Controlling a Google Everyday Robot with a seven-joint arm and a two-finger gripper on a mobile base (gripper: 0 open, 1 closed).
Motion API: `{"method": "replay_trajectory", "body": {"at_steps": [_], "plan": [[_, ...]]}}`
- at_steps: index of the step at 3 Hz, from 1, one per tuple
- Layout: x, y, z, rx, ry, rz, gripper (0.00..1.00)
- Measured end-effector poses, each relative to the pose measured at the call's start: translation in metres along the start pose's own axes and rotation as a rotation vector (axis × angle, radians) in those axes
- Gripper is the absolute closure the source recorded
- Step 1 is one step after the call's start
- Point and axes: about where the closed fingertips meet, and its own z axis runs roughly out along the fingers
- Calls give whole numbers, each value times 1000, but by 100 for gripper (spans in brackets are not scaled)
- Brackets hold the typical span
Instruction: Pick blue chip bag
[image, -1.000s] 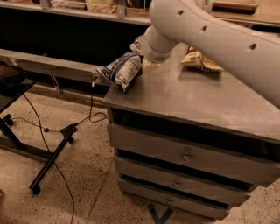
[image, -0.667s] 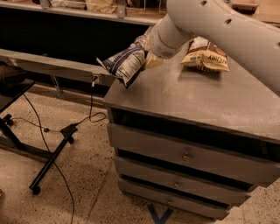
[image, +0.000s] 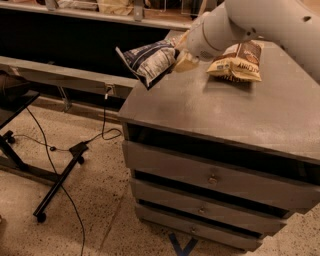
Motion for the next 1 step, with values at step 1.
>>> {"method": "replay_trajectory", "body": {"at_steps": [1], "plan": [[0, 0, -2, 0, -7, 9, 100]]}}
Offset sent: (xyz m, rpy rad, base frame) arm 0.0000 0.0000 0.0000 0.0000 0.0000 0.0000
